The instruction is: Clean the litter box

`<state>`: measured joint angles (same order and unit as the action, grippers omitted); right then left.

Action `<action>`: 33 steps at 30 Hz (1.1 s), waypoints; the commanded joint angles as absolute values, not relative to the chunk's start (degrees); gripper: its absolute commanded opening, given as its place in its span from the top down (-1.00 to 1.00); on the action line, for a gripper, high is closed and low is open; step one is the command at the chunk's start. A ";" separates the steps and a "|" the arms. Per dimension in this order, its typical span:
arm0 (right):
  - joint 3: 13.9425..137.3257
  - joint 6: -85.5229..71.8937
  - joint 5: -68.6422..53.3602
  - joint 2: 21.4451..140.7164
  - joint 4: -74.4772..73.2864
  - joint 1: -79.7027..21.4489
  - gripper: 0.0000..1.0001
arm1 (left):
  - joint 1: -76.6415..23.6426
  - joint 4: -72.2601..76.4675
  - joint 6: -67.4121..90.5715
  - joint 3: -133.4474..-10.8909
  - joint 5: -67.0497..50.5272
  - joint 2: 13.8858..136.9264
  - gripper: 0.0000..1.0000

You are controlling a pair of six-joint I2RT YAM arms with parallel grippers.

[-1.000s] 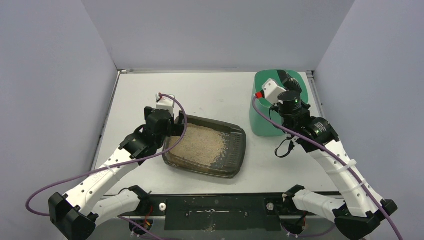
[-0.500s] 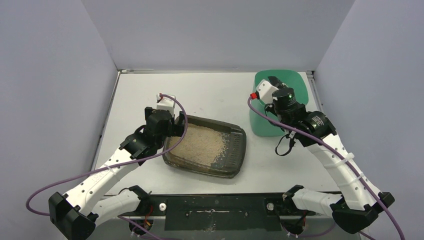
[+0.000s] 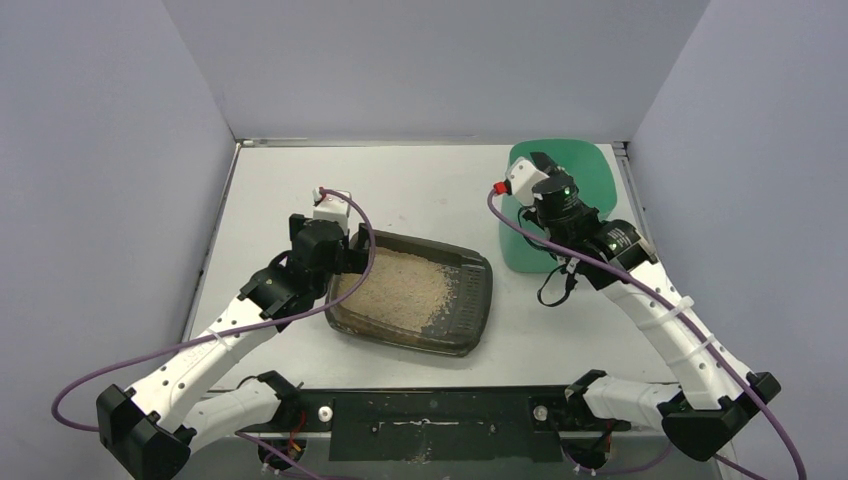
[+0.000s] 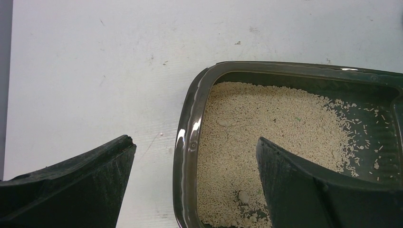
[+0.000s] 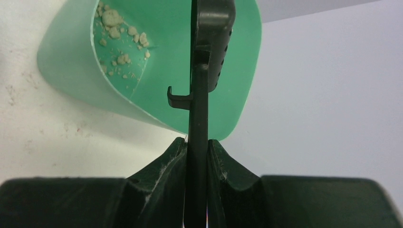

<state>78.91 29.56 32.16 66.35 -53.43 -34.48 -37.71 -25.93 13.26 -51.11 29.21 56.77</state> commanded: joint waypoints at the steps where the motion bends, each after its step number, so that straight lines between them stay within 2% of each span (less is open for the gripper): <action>1: 79.62 31.50 37.18 62.30 -46.44 -34.25 1.00 | -37.97 -24.12 12.94 -51.62 30.25 55.94 -0.95; 5: 83.16 27.67 36.06 63.05 -50.04 -34.51 1.00 | -37.97 -24.15 12.83 -51.58 30.36 56.21 -0.95; 7: 83.00 27.56 17.44 61.28 -51.41 -32.43 1.00 | -37.92 -24.08 12.85 -51.69 29.92 56.34 -0.95; 8: 78.41 30.22 23.59 59.79 -45.97 -30.86 1.00 | -37.92 -24.10 12.83 -51.62 29.76 56.34 -0.95; 9: 76.52 30.55 37.75 61.69 -45.89 -31.20 1.00 | -37.89 -24.08 12.83 -51.63 29.76 56.29 -0.95; 10: 80.16 25.87 39.89 66.18 -56.81 -32.29 1.00 | -37.94 -24.04 12.88 -51.61 29.76 56.07 -0.95; 11: 83.54 23.13 29.74 67.88 -61.26 -33.66 1.00 | -37.91 -24.00 12.91 -51.47 29.86 56.00 -0.95; 12: 80.77 23.57 21.57 65.09 -55.25 -33.06 1.00 | -37.96 -24.04 12.88 -51.46 29.92 55.98 -0.95; 13: 74.95 25.86 28.61 61.73 -45.63 -32.73 1.00 | -37.96 -24.29 12.88 -51.63 30.16 56.19 -0.95; 14: 76.22 24.82 31.72 63.17 -47.91 -33.25 1.00 | -37.97 -24.29 12.92 -51.88 30.04 56.22 -0.95; 15: 82.18 21.24 23.22 67.29 -56.92 -32.38 1.00 | -37.97 -24.15 12.92 -51.70 29.76 55.96 -0.95; 16: 83.55 20.44 14.49 68.45 -55.60 -28.96 1.00 | -37.97 -23.99 12.92 -51.47 29.51 55.75 -0.95; 17: 79.14 20.40 24.84 66.90 -49.84 -29.68 1.00 | -37.97 -24.06 12.86 -51.49 29.74 55.85 -0.95; 18: 77.12 20.98 29.09 67.99 -51.86 -32.52 1.00 | -37.92 -24.29 12.95 -51.71 29.79 55.85 -0.95; 19: 80.71 19.64 20.74 69.87 -56.49 -33.38 1.00 | -37.93 -24.29 13.00 -51.84 29.80 55.72 -0.95; 20: 80.20 20.47 13.41 68.38 -53.12 -30.07 1.00 | -37.91 -24.12 12.94 -51.62 29.74 55.46 -0.95; 21: 76.76 21.29 21.68 65.97 -45.12 -28.17 1.00 | -37.93 -24.08 12.92 -51.51 29.67 55.39 -0.95; 22: 76.65 21.98 28.32 67.76 -48.10 -30.42 1.00 | -37.99 -24.16 12.91 -51.61 29.66 55.35 -0.95; 23: 82.55 19.13 23.60 71.92 -58.12 -31.80 1.00 | -38.08 -24.18 12.92 -51.61 29.80 55.15 -0.95; 24: 81.93 18.31 23.12 71.89 -55.45 -30.65 1.00 | -38.14 -23.91 12.89 -51.40 29.75 54.97 -0.95; 25: 77.50 21.10 29.10 69.41 -49.02 -30.98 1.00 | -38.10 -24.09 12.81 -51.39 29.64 55.08 -0.95; 33: 83.16 16.57 29.53 66.76 -52.77 -33.08 1.00 | -38.29 -24.52 13.01 -51.46 30.36 55.27 -0.95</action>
